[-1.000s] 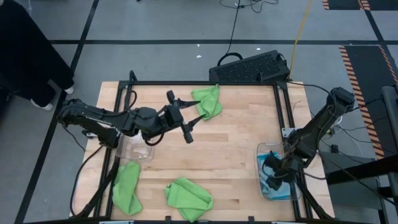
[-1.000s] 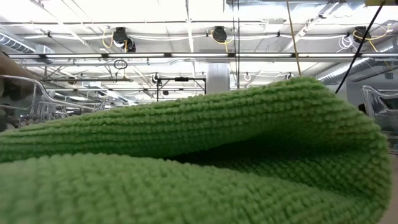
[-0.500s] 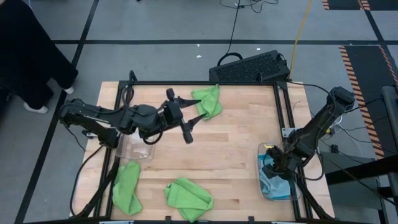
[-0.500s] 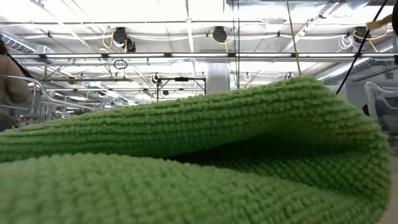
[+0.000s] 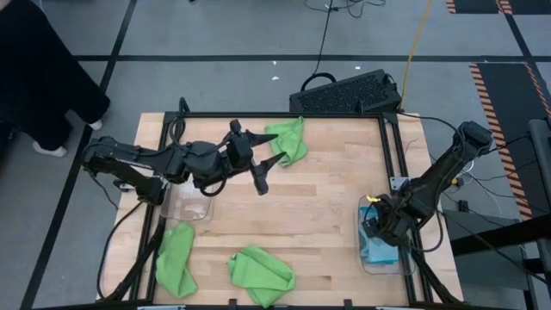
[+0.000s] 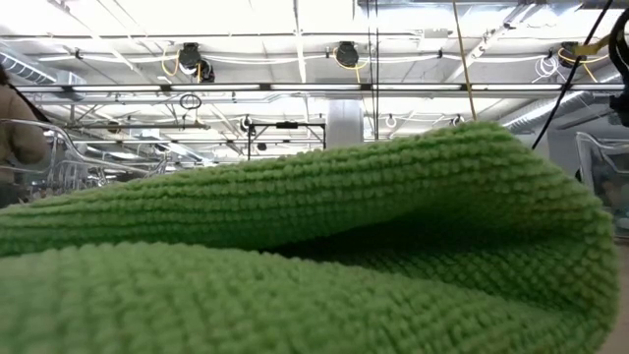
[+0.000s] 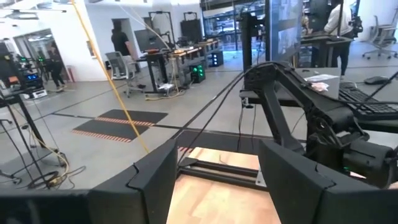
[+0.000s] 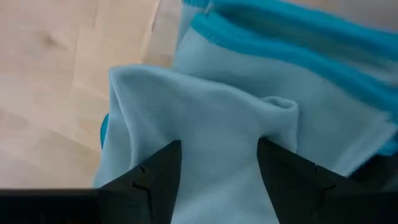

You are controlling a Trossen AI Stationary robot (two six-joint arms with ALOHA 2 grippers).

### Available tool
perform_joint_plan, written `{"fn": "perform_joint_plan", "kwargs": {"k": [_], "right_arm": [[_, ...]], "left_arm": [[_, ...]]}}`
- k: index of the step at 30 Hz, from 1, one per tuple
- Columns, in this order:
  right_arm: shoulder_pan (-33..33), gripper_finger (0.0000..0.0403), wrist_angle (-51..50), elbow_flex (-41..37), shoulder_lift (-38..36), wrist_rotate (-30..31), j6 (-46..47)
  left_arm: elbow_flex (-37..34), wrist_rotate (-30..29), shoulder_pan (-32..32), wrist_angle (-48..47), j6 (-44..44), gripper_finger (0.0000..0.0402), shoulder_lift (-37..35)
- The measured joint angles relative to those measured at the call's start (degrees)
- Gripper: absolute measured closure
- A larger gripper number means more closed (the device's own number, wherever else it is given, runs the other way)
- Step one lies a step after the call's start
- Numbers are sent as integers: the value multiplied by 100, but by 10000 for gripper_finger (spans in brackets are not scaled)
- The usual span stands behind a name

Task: Sort microfiber towel by color & place in baskets
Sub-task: Put the folded blue microfiber towel into the right transparent bin

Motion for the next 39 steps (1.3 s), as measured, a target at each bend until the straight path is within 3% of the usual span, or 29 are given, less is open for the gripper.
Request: {"fn": "perform_joint_plan", "kwargs": {"k": [14,27,32,39], "right_arm": [[-17,200,-690,219,-147,408,439],[-33,206,-626,210,423,381,398],[-33,252,-415,206,562,357,428],[-37,359,-434,273,556,359,457]], "left_arm": [[-4,-141,-17,-1,-28,174,1],[-9,-205,-101,-7,221,174,1],[-9,-205,-98,-11,282,174,1],[-11,-628,-136,-481,534,174,-4]]}}
